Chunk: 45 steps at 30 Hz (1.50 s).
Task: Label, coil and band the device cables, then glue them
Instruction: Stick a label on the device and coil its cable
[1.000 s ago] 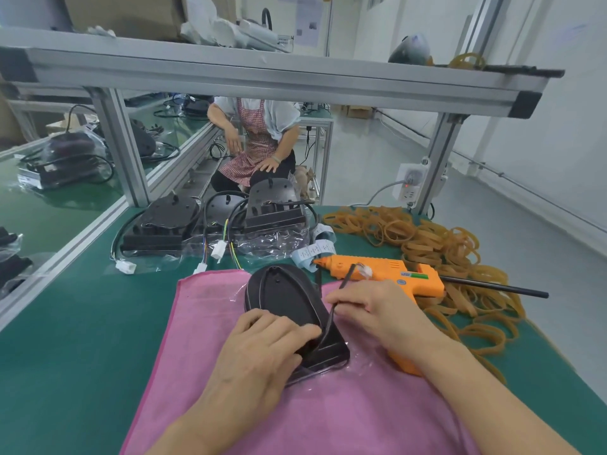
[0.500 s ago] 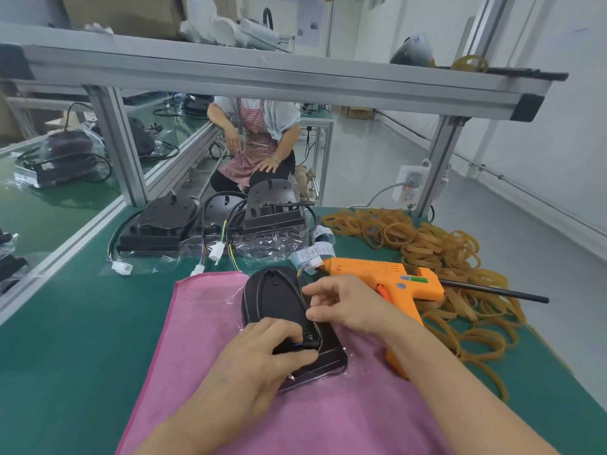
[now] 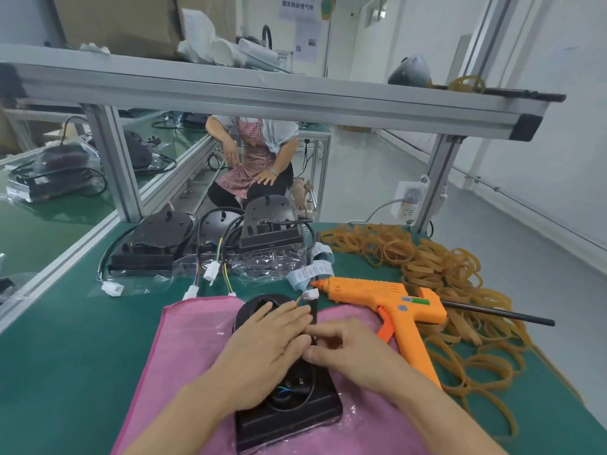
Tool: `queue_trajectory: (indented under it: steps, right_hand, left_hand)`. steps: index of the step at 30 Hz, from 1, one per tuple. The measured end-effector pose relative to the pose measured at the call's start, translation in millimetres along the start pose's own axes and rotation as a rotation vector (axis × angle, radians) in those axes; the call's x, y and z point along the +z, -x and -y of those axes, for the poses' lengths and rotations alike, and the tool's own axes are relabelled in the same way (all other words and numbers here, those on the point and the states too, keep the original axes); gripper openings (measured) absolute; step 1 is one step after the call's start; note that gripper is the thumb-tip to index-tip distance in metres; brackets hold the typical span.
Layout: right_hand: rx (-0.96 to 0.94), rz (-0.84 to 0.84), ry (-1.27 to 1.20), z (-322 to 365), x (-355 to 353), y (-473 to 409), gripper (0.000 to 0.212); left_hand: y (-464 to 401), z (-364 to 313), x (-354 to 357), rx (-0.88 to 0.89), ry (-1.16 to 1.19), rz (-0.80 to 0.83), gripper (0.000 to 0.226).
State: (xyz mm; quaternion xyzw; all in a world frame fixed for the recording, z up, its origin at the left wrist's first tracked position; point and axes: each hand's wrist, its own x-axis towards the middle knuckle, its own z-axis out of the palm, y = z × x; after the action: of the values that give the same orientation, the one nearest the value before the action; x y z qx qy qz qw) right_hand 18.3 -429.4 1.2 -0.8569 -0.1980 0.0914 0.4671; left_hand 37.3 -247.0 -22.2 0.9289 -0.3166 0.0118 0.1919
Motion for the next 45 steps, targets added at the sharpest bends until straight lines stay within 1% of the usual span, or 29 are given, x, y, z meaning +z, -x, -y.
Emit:
queue_trajectory:
  steps: [3,6,7,8,10,11,12,14,15,17,19,20,22,24,26,29,32,34,36,37,40,41,42,43,44,45]
  right_hand:
    - [0.032,0.025,0.001,0.3,-0.1,2.0,0.017]
    - [0.094,0.072,0.033,3.7,-8.3,2.0,0.011]
    - [0.117,0.052,0.046,4.9,-17.2,-3.7,0.006]
    - [0.135,-0.019,0.074,4.9,-27.7,-13.0,0.009]
    - [0.169,-0.242,0.228,1.7,-48.3,-40.0,0.011]
    - [0.192,-0.321,0.352,0.0,-54.4,-55.3,0.014]
    - [0.216,-0.353,0.492,-2.4,-56.6,-70.4,0.020]
    - [0.235,-0.321,0.751,-11.7,-51.0,-98.6,0.030]
    - [0.235,-0.287,0.849,-15.4,-45.7,-110.1,0.031]
    - [0.248,-0.230,0.968,-18.2,-35.2,-127.2,0.025]
    - [0.253,-0.205,1.018,-19.9,-31.4,-137.5,0.023]
    - [0.249,-0.204,1.029,-21.3,-31.4,-141.1,0.023]
    - [0.252,-0.196,1.024,-24.6,-33.2,-144.3,0.022]
    - [0.256,-0.208,0.961,-27.8,-37.5,-142.0,0.021]
    - [0.227,-0.224,0.866,-29.6,-46.7,-136.1,0.026]
    - [0.162,-0.205,0.811,-29.8,-64.2,-125.0,0.024]
    - [0.125,-0.197,0.777,-29.6,-75.4,-117.1,0.022]
    - [0.106,-0.190,0.710,-28.2,-79.5,-114.3,0.020]
    - [0.081,-0.180,0.667,-25.8,-82.6,-113.1,0.016]
    - [0.074,-0.181,0.659,-24.3,-84.6,-112.4,0.014]
    - [0.048,-0.204,0.634,-21.7,-88.3,-109.0,0.011]
    - [0.045,-0.201,0.625,-20.5,-88.7,-107.3,0.010]
    - [0.025,-0.190,0.613,-19.8,-88.9,-105.8,0.010]
    - [0.010,-0.171,0.603,-16.5,-88.4,-103.2,0.015]
    - [-0.017,-0.158,0.582,-14.8,-88.1,-101.0,0.021]
    - [-0.028,-0.154,0.568,-12.2,-87.8,-99.3,0.024]
  left_hand:
    - [-1.5,8.2,-4.1,0.114,0.088,0.006,0.053]
    - [-3.6,12.2,-7.1,0.167,0.114,0.055,0.053]
    - [-4.5,12.2,-7.6,0.167,0.108,0.062,0.051]
    - [-5.0,11.7,-7.9,0.162,0.096,0.070,0.049]
    - [-5.1,10.1,-7.3,0.147,0.041,0.077,0.047]
    - [-4.9,10.1,-6.7,0.140,0.011,0.075,0.047]
    - [-4.8,10.3,-6.2,0.138,-0.004,0.071,0.048]
    - [-4.5,9.3,-6.7,0.139,0.048,0.064,0.047]
    - [-4.4,8.2,-8.4,0.133,0.127,0.044,0.045]
    - [-6.2,6.8,-14.0,0.102,0.330,-0.052,0.039]
    - [-15.1,7.1,-20.9,0.066,0.475,-0.185,0.032]
    - [-22.3,7.8,-23.5,0.042,0.524,-0.256,0.026]
    - [-39.7,11.3,-28.5,-0.062,0.582,-0.385,0.018]
    - [-58.0,15.7,-33.4,-0.176,0.595,-0.435,0.019]
    - [-75.4,20.6,-36.6,-0.238,0.541,-0.411,0.021]
    - [-96.5,25.0,-39.8,-0.281,0.440,-0.363,0.032]
    - [-111.5,25.7,-37.2,-0.287,0.350,-0.227,0.045]
    - [-119.1,25.1,-34.3,-0.293,0.320,-0.143,0.051]
    - [-123.6,26.9,-33.4,-0.317,0.282,-0.110,0.050]
    - [-124.7,28.2,-33.7,-0.324,0.278,-0.104,0.045]
    - [-123.5,33.7,-32.7,-0.328,0.382,-0.097,0.021]
    - [-121.7,32.5,-33.2,-0.335,0.473,-0.106,0.020]
    - [-120.6,31.0,-33.7,-0.342,0.599,-0.111,0.025]
    - [-120.3,30.3,-34.0,-0.347,0.703,-0.103,0.033]
    - [-120.3,29.7,-34.7,-0.349,0.752,-0.084,0.041]
    - [-120.0,29.0,-35.8,-0.335,0.756,-0.051,0.041]
